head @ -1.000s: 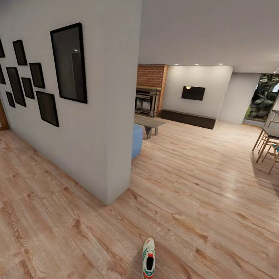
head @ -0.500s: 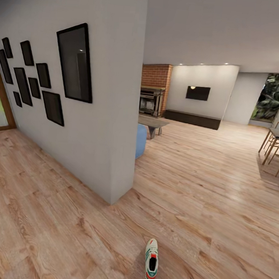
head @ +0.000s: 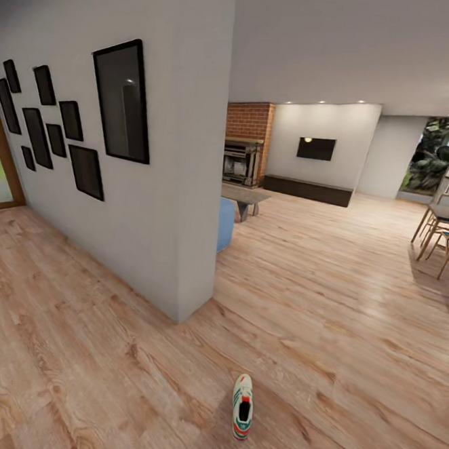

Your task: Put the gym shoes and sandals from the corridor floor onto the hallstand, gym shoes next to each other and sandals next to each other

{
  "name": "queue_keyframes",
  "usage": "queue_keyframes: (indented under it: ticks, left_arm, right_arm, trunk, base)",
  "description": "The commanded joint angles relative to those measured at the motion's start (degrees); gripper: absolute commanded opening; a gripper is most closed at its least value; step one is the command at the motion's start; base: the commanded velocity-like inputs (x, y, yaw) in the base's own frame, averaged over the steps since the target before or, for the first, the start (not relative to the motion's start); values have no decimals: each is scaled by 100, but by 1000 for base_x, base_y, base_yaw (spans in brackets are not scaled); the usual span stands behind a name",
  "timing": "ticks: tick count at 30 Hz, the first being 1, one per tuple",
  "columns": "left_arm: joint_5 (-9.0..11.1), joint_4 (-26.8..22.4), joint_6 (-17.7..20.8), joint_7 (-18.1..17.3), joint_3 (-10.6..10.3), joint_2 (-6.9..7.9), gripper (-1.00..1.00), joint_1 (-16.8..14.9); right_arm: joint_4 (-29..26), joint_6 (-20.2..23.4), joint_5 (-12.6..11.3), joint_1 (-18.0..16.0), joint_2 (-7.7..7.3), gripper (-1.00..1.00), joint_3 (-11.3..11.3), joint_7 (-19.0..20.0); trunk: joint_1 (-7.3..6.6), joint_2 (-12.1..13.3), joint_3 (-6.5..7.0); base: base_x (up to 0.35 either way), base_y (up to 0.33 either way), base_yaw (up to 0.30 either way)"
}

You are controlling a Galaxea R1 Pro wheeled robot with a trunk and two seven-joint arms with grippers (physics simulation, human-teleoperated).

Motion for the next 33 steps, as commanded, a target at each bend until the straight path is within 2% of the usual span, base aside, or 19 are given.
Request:
queue_keyframes:
  ticks: [1,23,33]
  left_arm:
    - [28,3,-17,-1,-3,0,100,-2]
    - [37,5,-17,-1,-3,2,100,-3]
    - [45,4,-17,-1,-3,9,100,-6]
  right_arm:
    - [2,-17,-19,-3,0,100,4,-2]
    - [9,-19,-112,-3,0,100,4,-1]
    - [12,-19,-116,-3,0,100,4,-2]
  trunk:
    - [-4,-3,-5]
    - [-4,-3,-6]
    - [-4,-3,-6]
  base:
    - [-323,58,-255]
    - [-330,103,-272]
    - [-73,32,-275]
